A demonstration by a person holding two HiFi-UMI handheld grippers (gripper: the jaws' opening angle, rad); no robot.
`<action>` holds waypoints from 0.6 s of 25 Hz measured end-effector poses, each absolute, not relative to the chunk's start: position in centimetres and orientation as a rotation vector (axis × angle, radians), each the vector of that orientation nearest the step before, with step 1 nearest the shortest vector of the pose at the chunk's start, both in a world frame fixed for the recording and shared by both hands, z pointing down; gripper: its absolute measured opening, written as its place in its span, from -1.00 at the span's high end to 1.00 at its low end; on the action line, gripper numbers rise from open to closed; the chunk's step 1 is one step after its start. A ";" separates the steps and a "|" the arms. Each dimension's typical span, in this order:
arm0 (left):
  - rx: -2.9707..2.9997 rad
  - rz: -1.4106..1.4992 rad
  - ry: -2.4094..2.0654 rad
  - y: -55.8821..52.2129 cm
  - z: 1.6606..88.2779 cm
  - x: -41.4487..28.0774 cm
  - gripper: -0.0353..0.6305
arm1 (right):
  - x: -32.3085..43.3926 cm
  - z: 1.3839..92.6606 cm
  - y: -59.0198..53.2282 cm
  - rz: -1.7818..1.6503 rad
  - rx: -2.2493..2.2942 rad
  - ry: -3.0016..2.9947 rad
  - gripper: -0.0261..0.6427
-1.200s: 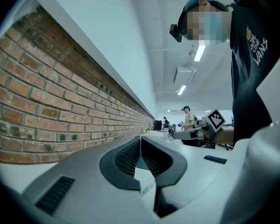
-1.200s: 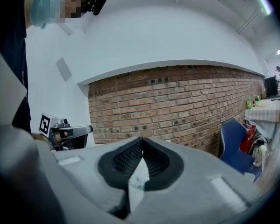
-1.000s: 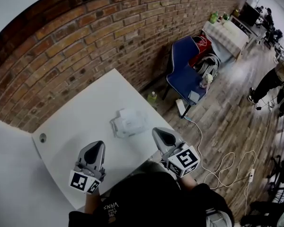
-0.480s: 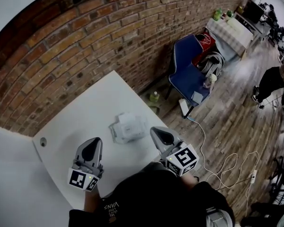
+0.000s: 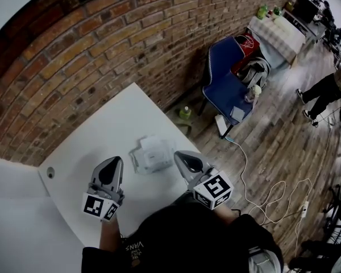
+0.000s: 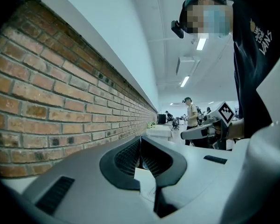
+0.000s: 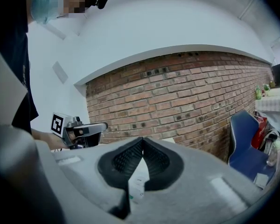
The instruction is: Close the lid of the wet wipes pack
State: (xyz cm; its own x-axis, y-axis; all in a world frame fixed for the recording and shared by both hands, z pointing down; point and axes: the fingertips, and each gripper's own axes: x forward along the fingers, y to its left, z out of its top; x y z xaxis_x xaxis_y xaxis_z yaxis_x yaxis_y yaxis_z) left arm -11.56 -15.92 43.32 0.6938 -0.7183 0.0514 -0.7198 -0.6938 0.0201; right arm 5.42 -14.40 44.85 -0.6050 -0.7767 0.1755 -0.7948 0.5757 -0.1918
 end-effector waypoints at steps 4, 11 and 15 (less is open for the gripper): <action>2.849 0.109 -1.168 -17.4 45.1 -10.9 0.86 | 4.9 45.7 -14.8 0.407 1.335 -2.732 0.93; 2.791 0.181 -1.090 -19.9 49.2 -10.2 0.86 | 4.2 47.5 -15.5 0.433 1.297 -2.698 0.93; 2.734 0.233 -1.064 -21.0 51.7 -9.9 0.86 | 4.0 48.1 -16.1 0.430 1.281 -2.689 0.93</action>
State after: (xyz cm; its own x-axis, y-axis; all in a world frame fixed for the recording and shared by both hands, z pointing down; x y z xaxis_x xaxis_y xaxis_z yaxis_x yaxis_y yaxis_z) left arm -9.93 -21.02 51.74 0.7286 -0.6496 0.2172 -0.6808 -0.7214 0.1265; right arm 3.97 -16.10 48.13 -0.6304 -0.7388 0.2384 -0.7763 0.5985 -0.1980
